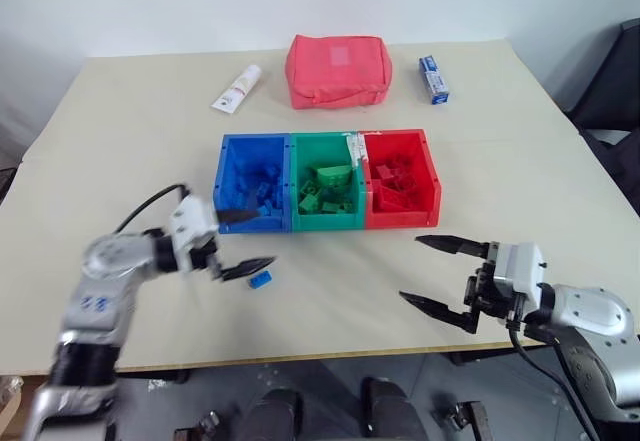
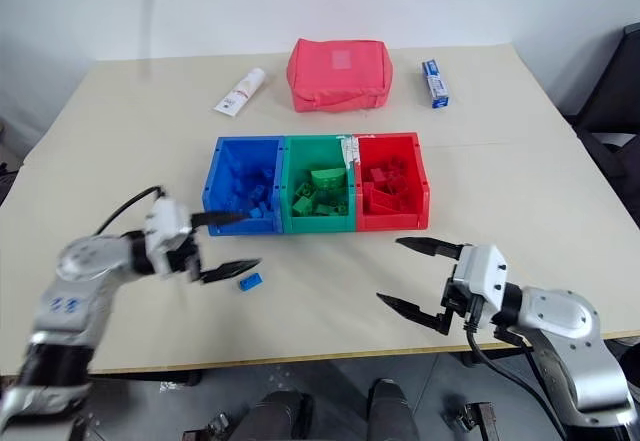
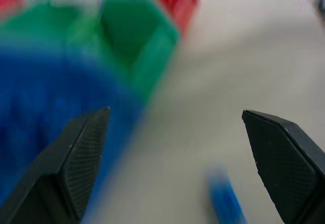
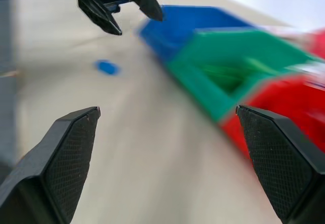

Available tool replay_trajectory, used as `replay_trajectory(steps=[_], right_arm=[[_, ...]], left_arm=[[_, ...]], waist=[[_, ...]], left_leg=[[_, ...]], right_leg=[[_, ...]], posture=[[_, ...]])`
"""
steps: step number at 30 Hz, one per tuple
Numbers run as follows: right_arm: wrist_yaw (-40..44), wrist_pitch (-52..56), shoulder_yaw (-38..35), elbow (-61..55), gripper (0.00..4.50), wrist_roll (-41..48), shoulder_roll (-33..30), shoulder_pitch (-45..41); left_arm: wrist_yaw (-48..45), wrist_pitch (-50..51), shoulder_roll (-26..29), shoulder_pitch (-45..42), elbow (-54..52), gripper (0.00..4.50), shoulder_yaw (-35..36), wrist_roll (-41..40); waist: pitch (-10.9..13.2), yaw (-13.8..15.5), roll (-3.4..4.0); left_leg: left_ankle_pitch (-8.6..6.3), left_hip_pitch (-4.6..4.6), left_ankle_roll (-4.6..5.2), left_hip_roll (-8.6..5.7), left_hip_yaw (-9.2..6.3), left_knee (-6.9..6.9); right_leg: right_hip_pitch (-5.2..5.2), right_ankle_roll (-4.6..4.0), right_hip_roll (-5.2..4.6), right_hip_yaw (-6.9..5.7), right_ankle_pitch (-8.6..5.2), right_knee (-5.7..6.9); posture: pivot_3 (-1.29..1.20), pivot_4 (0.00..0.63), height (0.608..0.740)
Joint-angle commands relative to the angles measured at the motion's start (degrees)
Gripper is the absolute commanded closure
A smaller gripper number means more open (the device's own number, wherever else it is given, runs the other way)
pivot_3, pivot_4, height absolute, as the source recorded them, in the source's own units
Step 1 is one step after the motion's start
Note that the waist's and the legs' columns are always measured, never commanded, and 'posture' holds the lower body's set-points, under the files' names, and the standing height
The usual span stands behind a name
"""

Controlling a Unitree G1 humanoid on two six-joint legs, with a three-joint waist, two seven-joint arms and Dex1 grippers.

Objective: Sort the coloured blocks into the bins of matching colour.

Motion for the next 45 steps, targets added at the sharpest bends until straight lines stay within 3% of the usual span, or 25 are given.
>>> replay_trajectory(steps=[1,5,9,13,18,21,25,28,39,40,45], right_arm=[[3.2,0.5,1.8,0.9,0.0,1.1,-0.8,-2.9],[5.6,0.7,3.5,2.6,0.0,0.5,-0.9,-5.6],[7.1,0.5,3.9,4.1,0.0,0.1,-0.8,-6.7],[7.8,1.9,3.8,4.5,0.0,0.2,-1.5,-6.7],[7.6,2.0,2.7,4.1,0.0,0.0,-2.5,-5.0],[7.4,2.1,1.6,3.4,0.0,0.4,-2.9,-3.6],[6.8,2.1,1.2,2.6,0.0,0.6,-3.0,-1.9],[6.4,2.1,1.1,1.6,0.0,0.6,-2.9,-0.7],[4.7,1.9,-0.3,1.6,0.0,0.0,-3.0,0.1],[4.6,1.9,-0.4,1.6,0.0,-0.1,-3.0,0.1],[1.7,1.7,-2.2,1.4,0.0,0.4,-1.8,0.8]], left_arm=[[2.3,-3.4,1.5,4.1,1.0,0.07,6.6,-0.2],[2.8,-7.5,2.5,7.5,4.9,0.07,9.5,0.7],[2.2,-0.6,4.5,9.3,-1.2,0.07,7.0,-1.3],[5.2,6.2,4.4,7.2,-8.7,0.07,1.6,-0.1],[16.1,20.7,0.6,2.2,-19.3,0.07,-7.5,3.1],[23.0,28.7,-1.8,-1.5,-22.2,0.07,-12.3,6.7],[24.1,33.0,-1.2,-3.9,-22.1,0.07,-17.1,9.0],[23.5,34.5,0.1,-4.8,-21.0,0.67,-19.5,10.1],[21.4,34.7,3.5,-6.6,-19.3,3.87,-22.3,10.2],[21.4,34.3,3.3,-6.9,-19.0,4.05,-21.8,9.9],[22.4,31.4,-2.3,-9.8,-16.4,4.05,-14.9,4.4]], waist=[[0.0,0.9,-0.01],[0.0,1.2,-0.01],[0.0,1.0,-0.01],[0.0,1.0,-0.01],[0.0,1.0,-0.01],[0.0,0.9,-0.01],[0.0,0.8,0.0],[0.0,0.9,0.0],[-0.1,0.9,0.08],[-0.1,0.9,0.08],[-0.1,1.0,0.07]], left_leg=[[-0.01,0.0,0.01,0.0,-0.05,0.04],[-0.04,-0.03,0.02,-0.09,-0.17,0.05],[-0.09,-0.04,-0.02,-0.04,-0.17,0.0],[-0.09,-0.05,-0.02,-0.05,-0.2,0.01],[-0.09,-0.05,-0.03,-0.03,-0.18,0.01],[-0.09,-0.05,-0.03,-0.05,-0.17,0.01],[-0.1,-0.04,-0.06,0.01,-0.08,0.01],[-0.1,-0.03,-0.07,0.02,-0.08,0.01],[-0.09,0.05,-0.09,0.03,-0.08,0.02],[-0.09,0.05,-0.09,0.04,-0.08,0.01],[-0.08,0.02,-0.09,0.02,-0.09,0.04]], right_leg=[[0.05,0.0,-0.02,-0.07,0.0,-0.04],[0.12,-0.02,-0.16,-0.26,0.02,-0.08],[0.08,-0.04,-0.15,-0.31,0.01,-0.11],[0.1,-0.06,-0.16,-0.36,0.0,-0.1],[0.08,-0.05,-0.12,-0.34,0.0,-0.06],[0.06,-0.05,-0.11,-0.32,0.0,-0.03],[0.0,-0.05,-0.01,-0.21,0.0,0.0],[0.01,-0.06,-0.01,-0.2,0.0,-0.01],[0.07,-0.06,-0.02,-0.19,0.0,0.0],[0.07,-0.06,-0.01,-0.19,0.0,-0.01],[0.06,-0.06,-0.02,-0.21,0.0,0.0]], posture=[[0.0,0.15,0.74],[0.0,0.15,0.74],[0.0,0.15,0.74],[0.0,0.15,0.74],[0.0,0.15,0.74],[0.0,0.15,0.74],[0.0,0.15,0.74],[0.0,0.15,0.74],[0.0,0.15,0.74],[0.0,0.15,0.74],[0.0,0.15,0.74]])
